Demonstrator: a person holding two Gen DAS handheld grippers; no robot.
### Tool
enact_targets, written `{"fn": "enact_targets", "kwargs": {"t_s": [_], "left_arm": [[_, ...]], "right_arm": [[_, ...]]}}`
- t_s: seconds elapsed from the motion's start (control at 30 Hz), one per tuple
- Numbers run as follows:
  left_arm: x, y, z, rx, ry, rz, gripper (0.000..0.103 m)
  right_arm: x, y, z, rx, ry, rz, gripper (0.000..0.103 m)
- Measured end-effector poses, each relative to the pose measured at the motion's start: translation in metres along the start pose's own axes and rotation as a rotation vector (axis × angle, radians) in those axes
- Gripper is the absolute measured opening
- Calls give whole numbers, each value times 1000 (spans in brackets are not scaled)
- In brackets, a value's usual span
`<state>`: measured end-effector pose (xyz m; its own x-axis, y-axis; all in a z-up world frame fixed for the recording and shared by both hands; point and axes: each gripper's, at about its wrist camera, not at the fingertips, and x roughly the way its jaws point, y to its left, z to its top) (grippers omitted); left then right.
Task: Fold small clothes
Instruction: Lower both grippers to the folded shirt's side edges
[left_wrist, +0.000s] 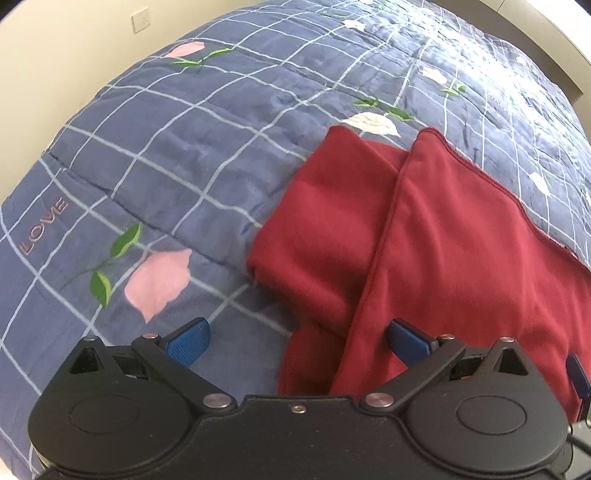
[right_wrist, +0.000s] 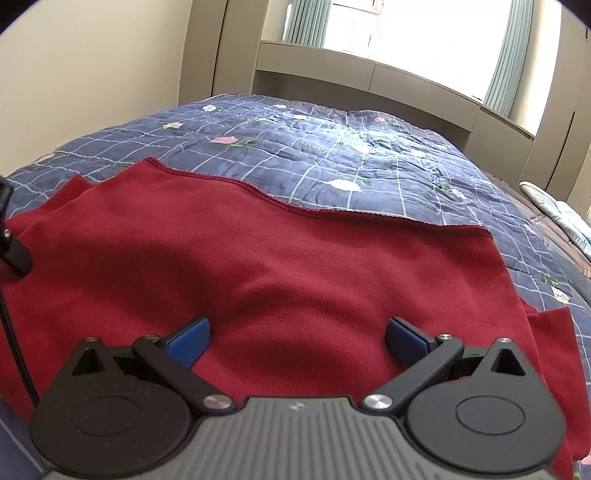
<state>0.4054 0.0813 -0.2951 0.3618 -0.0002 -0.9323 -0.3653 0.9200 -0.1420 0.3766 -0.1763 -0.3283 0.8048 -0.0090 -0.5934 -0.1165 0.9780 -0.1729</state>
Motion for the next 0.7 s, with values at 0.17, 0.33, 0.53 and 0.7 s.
{"fn": "enact_targets", "kwargs": {"t_s": [0.17, 0.33, 0.53, 0.7], "left_arm": [[4, -6, 6, 12, 2, -7, 102], [5, -11, 7, 21, -2, -22, 102], [6, -13, 9, 29, -6, -26, 102], [8, -13, 12, 27, -6, -30, 102]], "right_arm": [[0, 1, -1, -2, -7, -4, 103], [0, 2, -3, -2, -13, -7, 103], [0, 2, -3, -2, -15, -8, 103], [-1, 2, -4, -2, -16, -9, 103]]}}
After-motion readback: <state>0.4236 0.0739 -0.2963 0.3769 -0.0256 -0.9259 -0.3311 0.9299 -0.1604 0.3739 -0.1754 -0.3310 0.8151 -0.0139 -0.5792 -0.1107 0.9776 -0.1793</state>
